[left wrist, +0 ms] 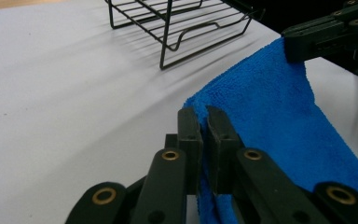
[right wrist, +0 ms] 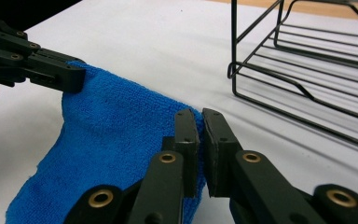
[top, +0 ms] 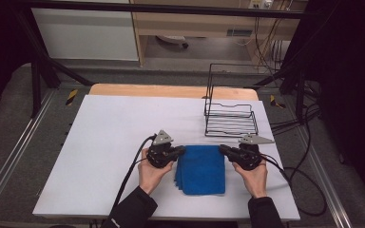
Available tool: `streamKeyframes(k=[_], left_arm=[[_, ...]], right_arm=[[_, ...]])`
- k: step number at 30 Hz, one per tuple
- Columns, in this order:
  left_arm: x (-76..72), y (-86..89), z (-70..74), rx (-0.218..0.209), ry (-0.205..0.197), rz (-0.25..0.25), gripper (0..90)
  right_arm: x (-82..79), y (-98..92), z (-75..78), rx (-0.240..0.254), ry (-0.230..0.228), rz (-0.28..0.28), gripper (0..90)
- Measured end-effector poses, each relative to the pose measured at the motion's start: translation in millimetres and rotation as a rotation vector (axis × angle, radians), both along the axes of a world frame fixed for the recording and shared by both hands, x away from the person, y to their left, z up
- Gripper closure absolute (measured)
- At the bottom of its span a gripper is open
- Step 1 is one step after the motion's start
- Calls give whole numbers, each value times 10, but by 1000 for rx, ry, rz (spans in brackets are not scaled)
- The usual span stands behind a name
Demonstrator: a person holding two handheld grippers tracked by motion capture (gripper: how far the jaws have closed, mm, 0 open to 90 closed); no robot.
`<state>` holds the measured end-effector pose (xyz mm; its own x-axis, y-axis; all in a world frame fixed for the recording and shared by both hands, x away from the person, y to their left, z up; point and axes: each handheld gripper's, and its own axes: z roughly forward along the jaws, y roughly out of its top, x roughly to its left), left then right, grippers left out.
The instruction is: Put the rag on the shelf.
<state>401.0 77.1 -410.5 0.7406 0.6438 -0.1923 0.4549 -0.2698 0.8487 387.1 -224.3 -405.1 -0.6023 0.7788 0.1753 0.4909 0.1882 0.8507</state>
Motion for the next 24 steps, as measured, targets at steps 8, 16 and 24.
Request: streamKeyframes(k=[8, 16, 24], left_arm=[[-86, 4, 132, -29, -42, 2, 853], [-150, -1, 245, -59, -88, 6, 854], [-171, -3, 361, -90, -130, 15, 853]], right_arm=[[-68, -20, 133, 6, -59, 2, 858], [-132, -46, 246, 18, -127, -7, 859], [-183, -60, 350, 26, -185, -13, 861]])
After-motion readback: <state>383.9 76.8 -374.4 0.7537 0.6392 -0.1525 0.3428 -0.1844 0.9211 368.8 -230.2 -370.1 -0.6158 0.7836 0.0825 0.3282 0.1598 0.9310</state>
